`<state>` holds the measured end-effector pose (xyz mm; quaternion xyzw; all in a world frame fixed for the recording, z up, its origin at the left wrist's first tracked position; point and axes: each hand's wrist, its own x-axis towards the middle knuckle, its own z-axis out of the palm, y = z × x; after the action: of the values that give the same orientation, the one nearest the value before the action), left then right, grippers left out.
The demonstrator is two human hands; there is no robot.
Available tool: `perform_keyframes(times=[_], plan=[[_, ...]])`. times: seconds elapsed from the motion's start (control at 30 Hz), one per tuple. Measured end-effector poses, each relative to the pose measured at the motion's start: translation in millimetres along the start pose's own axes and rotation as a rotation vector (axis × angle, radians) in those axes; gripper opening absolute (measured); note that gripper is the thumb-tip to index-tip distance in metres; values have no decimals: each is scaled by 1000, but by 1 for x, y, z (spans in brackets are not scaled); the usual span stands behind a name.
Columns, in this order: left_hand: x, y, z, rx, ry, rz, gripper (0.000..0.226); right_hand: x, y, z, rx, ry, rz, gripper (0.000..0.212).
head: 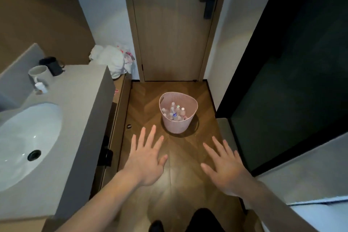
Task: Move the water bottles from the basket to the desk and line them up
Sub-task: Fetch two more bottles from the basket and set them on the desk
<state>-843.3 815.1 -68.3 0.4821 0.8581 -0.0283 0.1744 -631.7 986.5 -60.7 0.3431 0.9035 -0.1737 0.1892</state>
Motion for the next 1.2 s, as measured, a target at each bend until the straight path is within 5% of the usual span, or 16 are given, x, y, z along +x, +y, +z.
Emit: perform_keyframes(times=[0.6,1.0,1.2], plan=[[285,-23,-31,-26,-123,-154,69,318,83,-94,23,-192,-51,73],[476,-73,-39,-157,-225,-131,67,498,78,-130,163,-240,-47,71],[594,-106,-8,-226,-329,-111,63,601,76,-105,130,-185,-9,46]])
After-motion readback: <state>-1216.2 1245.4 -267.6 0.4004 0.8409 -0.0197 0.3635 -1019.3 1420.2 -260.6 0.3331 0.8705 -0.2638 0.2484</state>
